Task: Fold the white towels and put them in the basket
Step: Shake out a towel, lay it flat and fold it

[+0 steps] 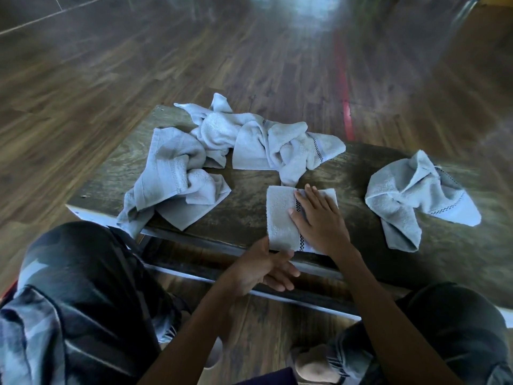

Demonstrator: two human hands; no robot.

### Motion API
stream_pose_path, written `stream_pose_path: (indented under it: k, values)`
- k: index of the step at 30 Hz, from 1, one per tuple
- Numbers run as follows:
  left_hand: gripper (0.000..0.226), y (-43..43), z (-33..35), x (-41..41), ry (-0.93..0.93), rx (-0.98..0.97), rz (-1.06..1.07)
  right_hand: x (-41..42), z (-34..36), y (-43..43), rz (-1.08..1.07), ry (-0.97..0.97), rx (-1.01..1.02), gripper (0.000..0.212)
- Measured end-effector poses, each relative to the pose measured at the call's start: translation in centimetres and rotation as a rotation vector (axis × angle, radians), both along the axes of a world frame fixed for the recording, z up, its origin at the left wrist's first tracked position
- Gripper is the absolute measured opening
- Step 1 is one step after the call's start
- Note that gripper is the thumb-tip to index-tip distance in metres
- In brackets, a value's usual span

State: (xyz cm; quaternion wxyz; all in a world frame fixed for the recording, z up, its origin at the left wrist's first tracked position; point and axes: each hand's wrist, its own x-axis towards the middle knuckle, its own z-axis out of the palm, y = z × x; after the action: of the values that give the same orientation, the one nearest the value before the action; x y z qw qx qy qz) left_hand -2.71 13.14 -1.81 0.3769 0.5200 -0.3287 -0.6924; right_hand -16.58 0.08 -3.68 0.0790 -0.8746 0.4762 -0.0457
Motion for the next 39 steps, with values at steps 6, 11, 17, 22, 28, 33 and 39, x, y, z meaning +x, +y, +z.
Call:
stream_pose_path:
  k: [6,11,17,22,28,33,39]
  values:
    - [0.024,0.4,-1.1,0.0,-0.057,-0.035,0.072,-0.1,-0.1,0.1,-0.012,-0.036,-0.016,0.062]
    - [0.018,0.9,-1.8,-0.5,-0.042,-0.088,0.169,-0.3,-0.2,-0.1,-0.015,-0.042,-0.021,0.052]
    - [0.030,1.2,-1.7,-0.7,-0.031,-0.113,0.231,-0.1,-0.2,0.1,-0.040,-0.045,-0.025,0.051]
    - [0.027,1.2,-1.5,-0.9,0.044,-0.025,0.221,0.6,-0.4,0.5,-0.097,-0.033,-0.060,0.050]
    - [0.034,1.4,-1.4,-0.4,0.056,-0.018,0.271,0.5,-0.2,0.3,-0.097,-0.030,-0.055,0.048]
    - [0.033,1.7,-0.9,-0.3,0.049,-0.013,0.307,0.5,-0.5,0.1,-0.100,-0.056,-0.023,0.048]
    - [0.049,1.7,0.3,0.7,-0.463,-0.117,0.380,-1.8,2.7,0.4,-0.145,-0.585,0.328,0.046]
